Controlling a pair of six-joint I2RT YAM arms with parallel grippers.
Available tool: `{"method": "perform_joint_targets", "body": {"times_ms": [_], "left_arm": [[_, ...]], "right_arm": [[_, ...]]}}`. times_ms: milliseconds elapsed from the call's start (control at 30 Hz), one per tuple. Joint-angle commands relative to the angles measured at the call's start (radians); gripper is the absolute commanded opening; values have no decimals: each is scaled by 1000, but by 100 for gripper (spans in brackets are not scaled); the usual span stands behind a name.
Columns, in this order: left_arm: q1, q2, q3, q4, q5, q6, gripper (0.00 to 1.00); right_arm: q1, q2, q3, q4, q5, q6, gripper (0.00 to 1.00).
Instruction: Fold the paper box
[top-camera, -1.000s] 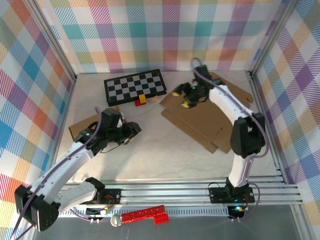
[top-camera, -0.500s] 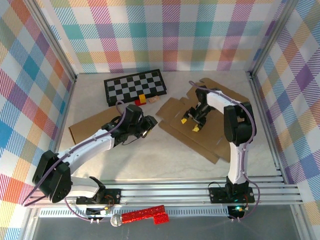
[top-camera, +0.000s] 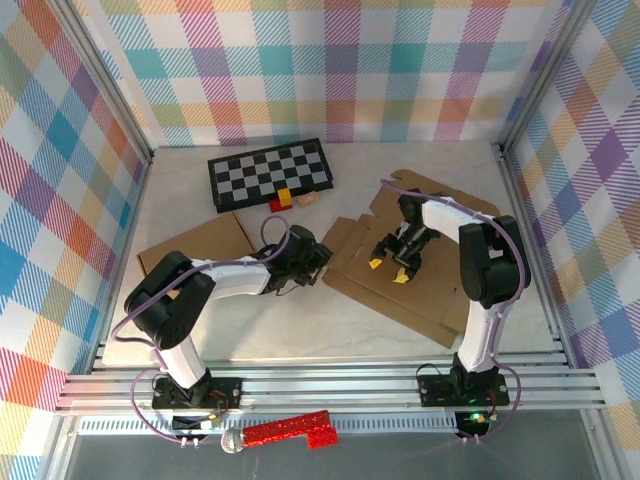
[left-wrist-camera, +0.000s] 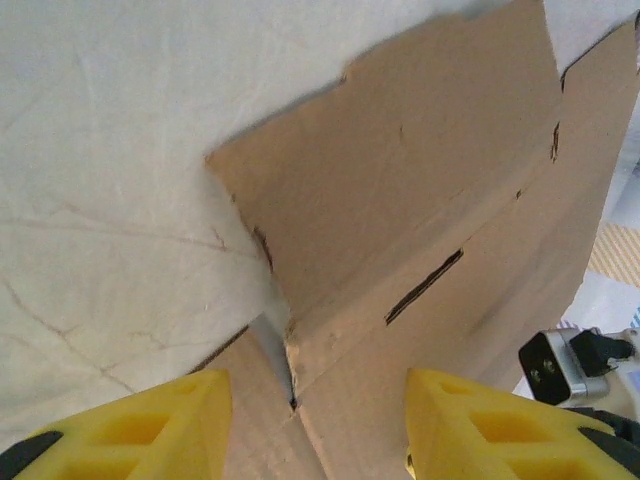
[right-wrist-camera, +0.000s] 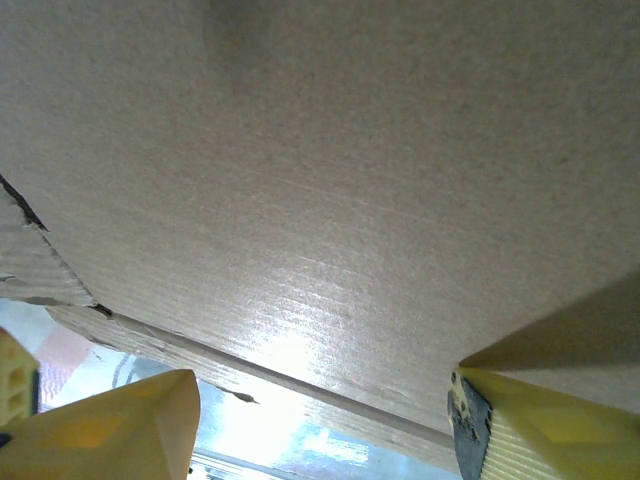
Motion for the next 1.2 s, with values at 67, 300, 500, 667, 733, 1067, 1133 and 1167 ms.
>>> {"method": "perform_joint_targets", "body": {"times_ms": [67,300,500,667,733,1067,1133,1167], "left_arm": [[-13,34,-22,144,-81,-59,48],[-6,108,-30,239,-100,-51,43],[18,149,-30,284,-95,-19,36],[43,188,-16,374,-78,3,22],[47,197,2,385,-76,18,18],[31,189,7,535,-167,-108,0],[14,176,-6,593,-250,-190,0],[8,171,-5,619,-288,-215,0]], "right_arm": [[-4,6,25,1,-26,-26,66],[-3,-2,3,10,-31,-25,66],[-4,-6,-6,16,-36,-23,66],[-3,-15,-15,21,-36,-24,66],[-3,-19,-18,21,-33,-23,67],[-1,-211,-23,59,42,80,68],[5,-354,-59,90,97,208,70],[14,-438,-90,111,129,296,71]]}}
